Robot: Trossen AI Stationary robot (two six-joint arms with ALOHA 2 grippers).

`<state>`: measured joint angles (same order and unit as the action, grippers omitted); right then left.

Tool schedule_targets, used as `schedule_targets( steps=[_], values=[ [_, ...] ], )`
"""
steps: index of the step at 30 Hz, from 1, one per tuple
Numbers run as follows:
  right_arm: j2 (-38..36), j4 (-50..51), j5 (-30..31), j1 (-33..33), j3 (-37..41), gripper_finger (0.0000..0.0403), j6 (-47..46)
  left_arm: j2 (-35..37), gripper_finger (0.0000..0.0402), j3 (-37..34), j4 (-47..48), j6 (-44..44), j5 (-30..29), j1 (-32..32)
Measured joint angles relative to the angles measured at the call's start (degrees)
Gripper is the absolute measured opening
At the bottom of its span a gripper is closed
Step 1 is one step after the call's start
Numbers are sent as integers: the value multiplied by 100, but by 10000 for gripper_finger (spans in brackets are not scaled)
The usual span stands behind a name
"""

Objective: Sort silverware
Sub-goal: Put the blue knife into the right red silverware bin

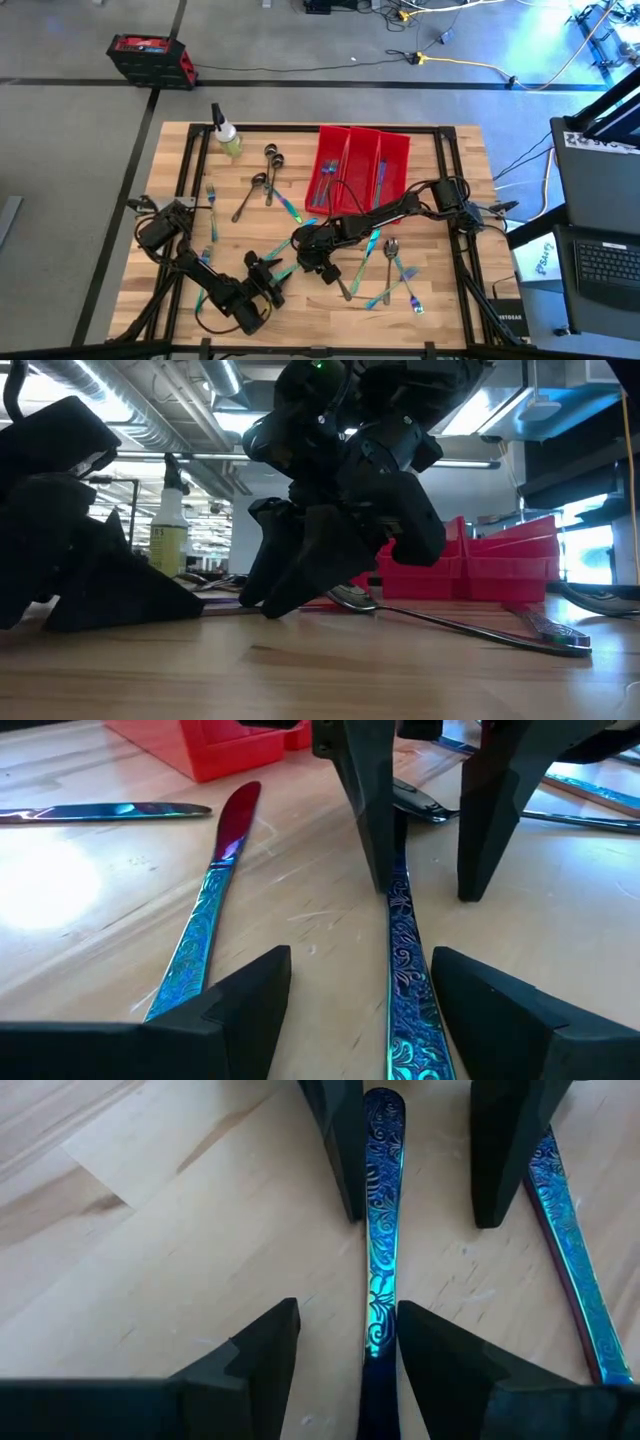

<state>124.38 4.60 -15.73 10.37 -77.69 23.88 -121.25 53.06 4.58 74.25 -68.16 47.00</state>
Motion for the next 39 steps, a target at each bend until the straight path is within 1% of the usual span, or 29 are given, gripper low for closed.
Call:
schedule_targets(
  steps=[6, 8, 10, 15, 18, 22, 26, 33, 35, 39],
  values=[
    [0, -6, 4, 0, 0, 159, 0, 9, 232, -15, -100, -283, 146, -2],
    [0, -7, 4, 0, 0, 159, 0, 7, 224, -13, -87, -304, 144, -2],
    [0, -9, 9, 0, 0, 159, 0, 2, 200, -9, -115, -432, 154, -21],
    [-17, -9, 52, 3, 0, 159, -84, 7, 118, -2, -241, -853, 407, -61],
    [-24, -94, 225, -3, 2, 159, -98, 0, 92, -2, -316, -1003, 395, -61],
    [-24, -238, 321, -85, 4, 159, -186, -9, 87, -9, -390, -1023, 385, -87],
    [-85, -318, 314, -187, 7, 159, -472, -9, 86, -13, -395, -868, 419, -101],
    [-644, -452, 322, -335, 4, 159, -623, -7, 82, -11, -379, -1209, 421, -116],
    [-803, -470, 349, -373, 4, 159, -660, -7, 72, -10, -382, -1298, 432, -119],
    [-1054, -452, 388, -376, 2, 159, -782, -2, 35, -6, -337, -1447, 441, -122]
  ],
)
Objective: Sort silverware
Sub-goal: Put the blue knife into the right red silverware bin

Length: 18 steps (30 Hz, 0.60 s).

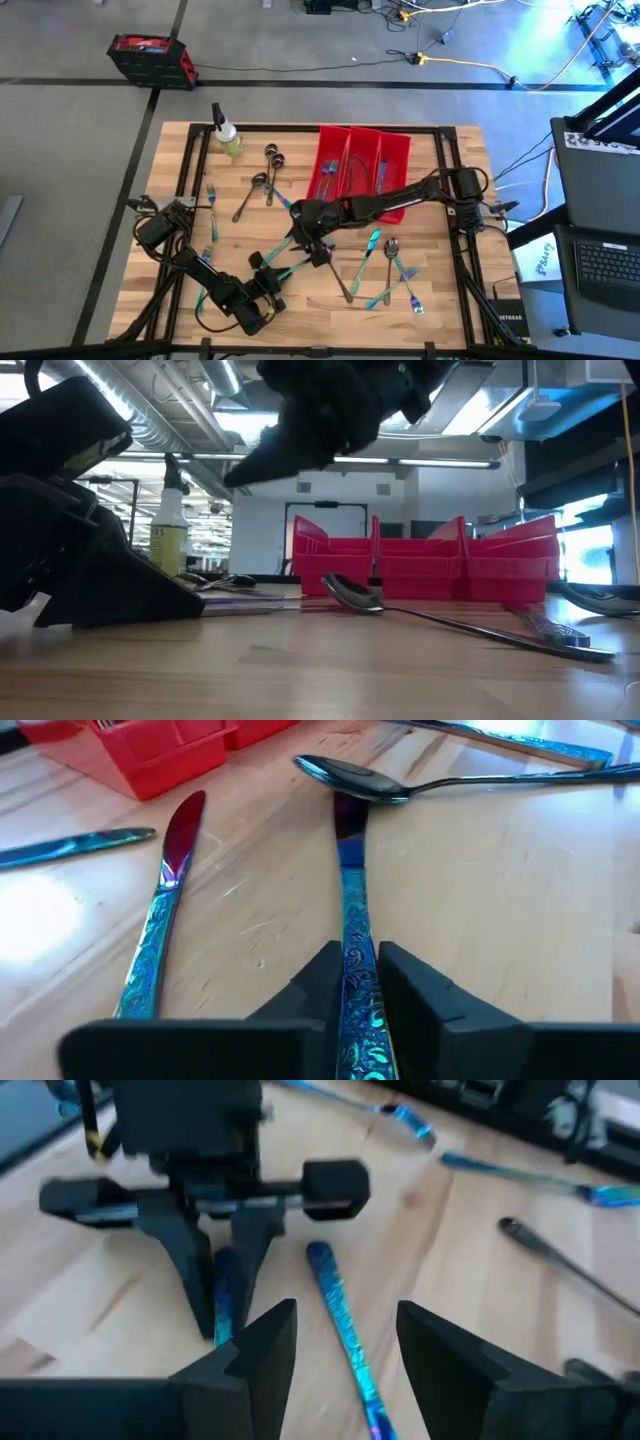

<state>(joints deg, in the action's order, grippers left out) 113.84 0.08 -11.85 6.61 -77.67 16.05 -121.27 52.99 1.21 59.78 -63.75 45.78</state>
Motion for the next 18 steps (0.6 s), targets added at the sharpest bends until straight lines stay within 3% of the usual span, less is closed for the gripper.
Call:
schedule_targets(
  steps=[4, 18],
  values=[
    [-186, -20, 34, 11, 0, 159, 10, 2, 11, 0, 66, 62, -60, -7],
    [-570, 107, 93, 11, -4, 159, 24, 0, 7, -9, 132, 153, -166, -9]
  ],
)
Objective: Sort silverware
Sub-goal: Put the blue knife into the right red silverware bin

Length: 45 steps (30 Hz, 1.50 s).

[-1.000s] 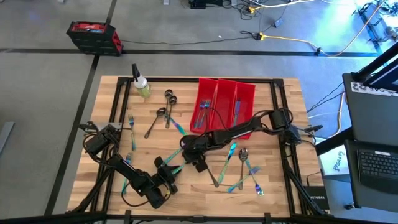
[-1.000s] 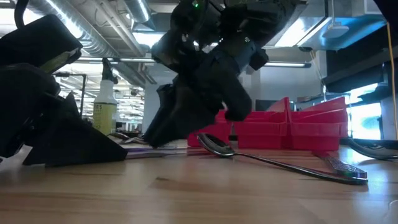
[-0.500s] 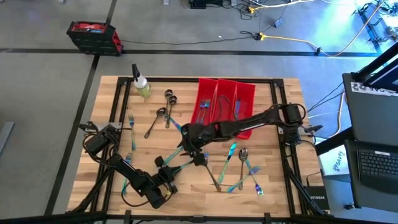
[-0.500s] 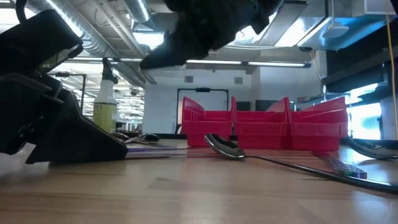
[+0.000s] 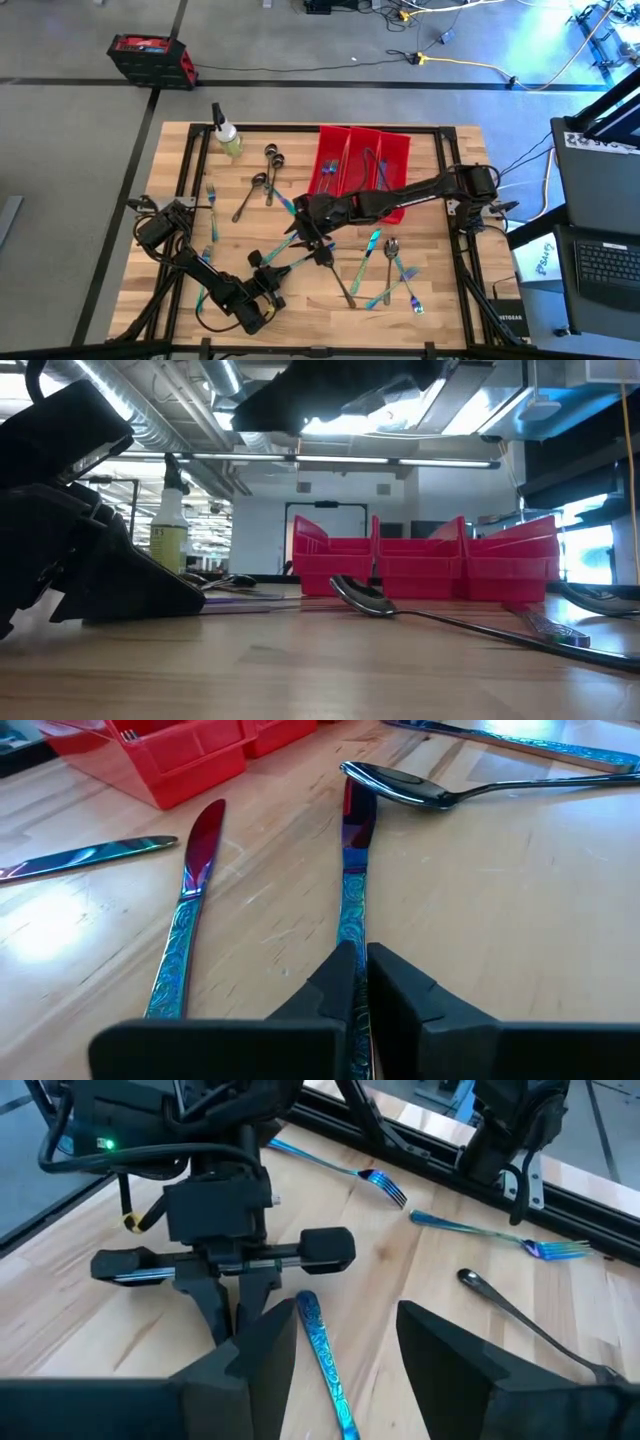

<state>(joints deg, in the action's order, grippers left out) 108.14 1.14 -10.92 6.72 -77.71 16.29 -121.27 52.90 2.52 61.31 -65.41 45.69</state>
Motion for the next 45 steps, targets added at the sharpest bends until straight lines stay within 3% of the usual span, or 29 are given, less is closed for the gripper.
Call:
schedule_targets(
  steps=[13, 21, 36, 45],
  values=[
    [-77, 932, -14, 0, 0, 159, -293, 258, 7, -20, 16, -325, -41, -4],
    [-77, 1403, -363, 3, 0, 159, -348, 269, 9, -11, 87, -295, -42, -4],
    [-75, 1379, -565, 0, 0, 159, -341, 590, 146, -17, 153, -329, -273, 11],
    [-75, 1376, -629, 0, 0, 159, -254, 678, 162, -10, 650, -451, 12, -23]
  ],
)
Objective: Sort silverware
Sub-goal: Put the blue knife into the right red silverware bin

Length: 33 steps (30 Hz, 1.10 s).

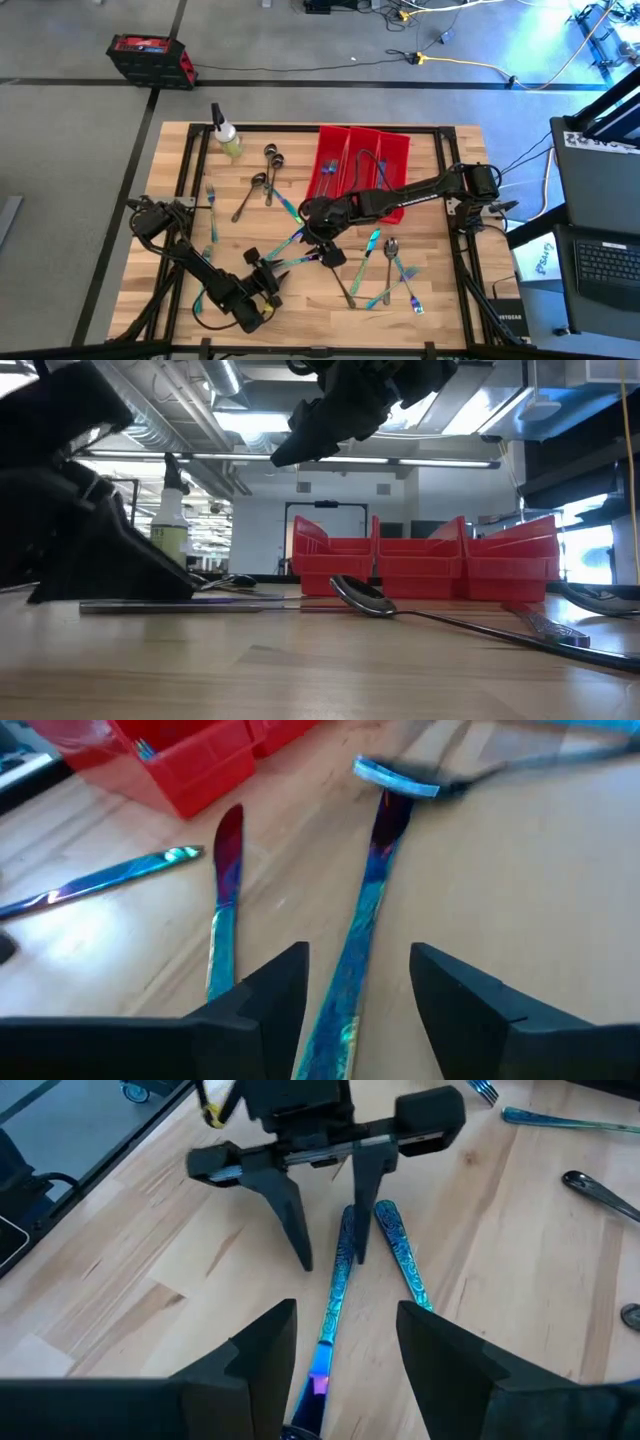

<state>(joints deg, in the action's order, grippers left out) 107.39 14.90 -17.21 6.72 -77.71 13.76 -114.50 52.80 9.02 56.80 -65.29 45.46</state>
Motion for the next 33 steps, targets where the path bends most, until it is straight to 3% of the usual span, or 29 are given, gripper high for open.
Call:
schedule_targets(
  steps=[16, 20, 27, 33],
  values=[
    [74, -5, -7, 0, 0, 159, 2, 13, 161, 4, 38, 419, -95, -121],
    [89, -26, -9, 0, -1, 159, 4, 13, 161, 3, -41, 687, 190, -209],
    [92, -33, -42, 0, -2, 159, 118, 49, 154, 2, -818, 81, 311, -330],
    [92, -29, -44, 0, 0, 159, 153, 601, 141, -402, -1073, -465, 37, -359]
  ],
)
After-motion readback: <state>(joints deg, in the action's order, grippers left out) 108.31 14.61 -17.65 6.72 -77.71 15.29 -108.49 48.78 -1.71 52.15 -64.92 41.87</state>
